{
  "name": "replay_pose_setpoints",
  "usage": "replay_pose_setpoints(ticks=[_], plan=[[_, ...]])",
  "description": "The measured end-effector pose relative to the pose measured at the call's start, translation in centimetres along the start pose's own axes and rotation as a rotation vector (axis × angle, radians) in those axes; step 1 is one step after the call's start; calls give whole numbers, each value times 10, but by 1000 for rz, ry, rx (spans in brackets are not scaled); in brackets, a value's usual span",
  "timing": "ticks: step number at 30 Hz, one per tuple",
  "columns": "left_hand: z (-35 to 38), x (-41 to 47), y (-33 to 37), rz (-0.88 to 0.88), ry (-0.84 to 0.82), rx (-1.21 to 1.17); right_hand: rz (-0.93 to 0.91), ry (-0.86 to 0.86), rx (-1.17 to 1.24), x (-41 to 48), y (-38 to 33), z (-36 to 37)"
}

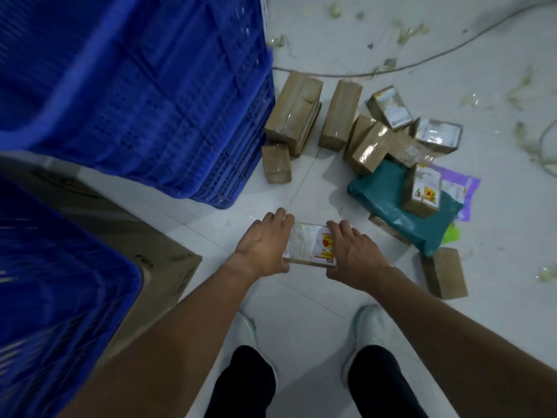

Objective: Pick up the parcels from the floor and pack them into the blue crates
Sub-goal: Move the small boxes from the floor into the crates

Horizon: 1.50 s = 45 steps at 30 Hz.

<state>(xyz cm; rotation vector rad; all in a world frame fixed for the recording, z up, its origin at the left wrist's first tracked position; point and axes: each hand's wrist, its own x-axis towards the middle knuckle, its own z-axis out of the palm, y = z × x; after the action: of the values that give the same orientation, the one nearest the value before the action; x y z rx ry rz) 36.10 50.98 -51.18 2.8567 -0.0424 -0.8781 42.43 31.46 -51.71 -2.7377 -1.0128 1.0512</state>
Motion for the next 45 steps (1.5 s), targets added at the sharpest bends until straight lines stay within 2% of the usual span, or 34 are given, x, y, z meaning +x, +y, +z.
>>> replay_pose_setpoints(ticks=[10,14,19,24,29,34,45], plan=[[-190,-140,76,-110,107,-77,-139,14,-119,-151,-21,-199],[-251,-194,105,-209,198,-189,-209,52,-152,-199,-33,-268],[-306,-245,128,-369,303,-275,-279,107,-263,-235,-60,-340],[-330,-280,143,-462,397,-343,-349,123,-377,-255,-87,-386],[-347,-298,118,-538,463,-389,-423,127,-442,-246,-129,-419],[-362,-307,60,-561,521,-400,-448,158,-465,-213,-177,-439],[-391,-307,-70,-521,580,-355,-504,231,-577,-132,-270,-477]])
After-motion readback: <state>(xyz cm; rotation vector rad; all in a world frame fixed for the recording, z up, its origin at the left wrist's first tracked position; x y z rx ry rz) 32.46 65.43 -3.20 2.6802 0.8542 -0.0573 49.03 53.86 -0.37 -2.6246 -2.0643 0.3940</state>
